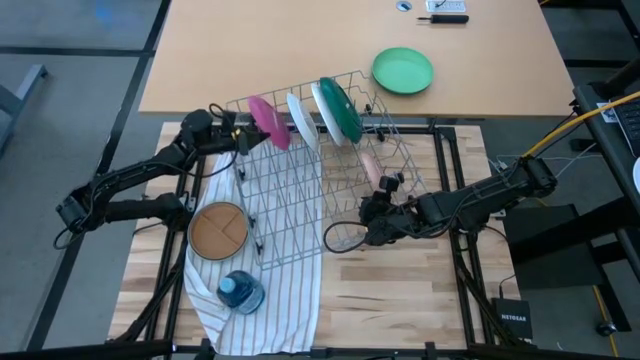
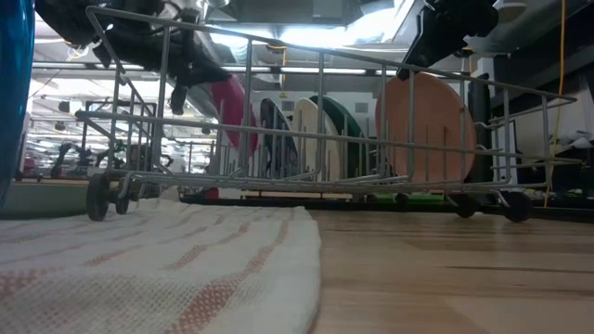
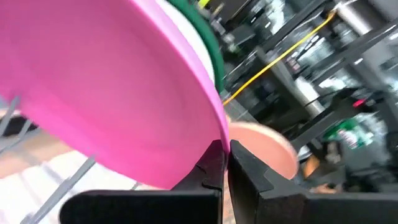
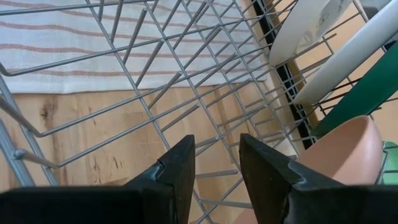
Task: Sort dishes
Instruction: Put the pink plate into the dish rack, then put the brown plate into the dish rack
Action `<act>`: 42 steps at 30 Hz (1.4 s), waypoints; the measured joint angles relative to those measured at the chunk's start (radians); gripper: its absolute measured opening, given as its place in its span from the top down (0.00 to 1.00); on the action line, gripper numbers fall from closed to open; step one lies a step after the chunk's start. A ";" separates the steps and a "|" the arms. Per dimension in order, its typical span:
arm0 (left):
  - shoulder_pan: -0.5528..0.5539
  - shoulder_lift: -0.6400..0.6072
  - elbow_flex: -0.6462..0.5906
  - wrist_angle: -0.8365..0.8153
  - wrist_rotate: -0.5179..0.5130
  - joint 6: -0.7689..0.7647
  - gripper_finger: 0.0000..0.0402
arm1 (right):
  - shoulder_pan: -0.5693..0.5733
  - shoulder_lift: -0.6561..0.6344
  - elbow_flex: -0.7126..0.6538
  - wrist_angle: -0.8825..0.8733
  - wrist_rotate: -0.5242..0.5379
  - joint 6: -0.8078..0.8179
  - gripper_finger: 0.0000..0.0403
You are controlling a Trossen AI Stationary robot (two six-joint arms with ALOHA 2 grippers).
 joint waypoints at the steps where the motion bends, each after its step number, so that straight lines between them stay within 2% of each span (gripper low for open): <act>1: 0.000 0.000 0.000 -0.029 0.000 0.015 1.00 | 0.000 0.000 0.000 0.000 0.000 0.000 0.68; 6: 0.000 0.000 0.000 -0.131 -0.011 0.039 1.00 | 0.000 0.000 0.000 0.000 -0.001 0.000 0.68; 14: 0.000 0.000 0.000 -0.155 -0.072 0.038 0.96 | 0.000 0.000 0.000 0.002 -0.001 0.000 0.68; 18: 0.000 0.000 0.000 -0.155 -0.080 0.038 0.89 | 0.000 0.000 0.000 0.002 -0.001 0.000 0.68; 23: 0.000 0.000 0.000 -0.156 -0.083 0.030 0.75 | 0.000 0.000 0.000 0.003 -0.018 0.001 0.68; 27: 0.001 -0.007 0.000 -0.158 -0.050 0.032 0.68 | 0.000 0.000 0.000 0.002 -0.046 0.003 0.68; 36: 0.002 -0.145 0.000 -0.152 -0.025 0.037 0.68 | 0.000 0.000 0.000 0.000 -0.062 0.003 0.68; 39: -0.009 -0.226 0.000 -0.151 0.024 0.057 0.69 | 0.000 0.000 0.000 0.000 -0.067 0.008 0.68; 42: -0.042 -0.319 0.000 -0.152 0.087 0.075 0.70 | 0.000 0.000 0.000 0.000 -0.119 0.015 0.68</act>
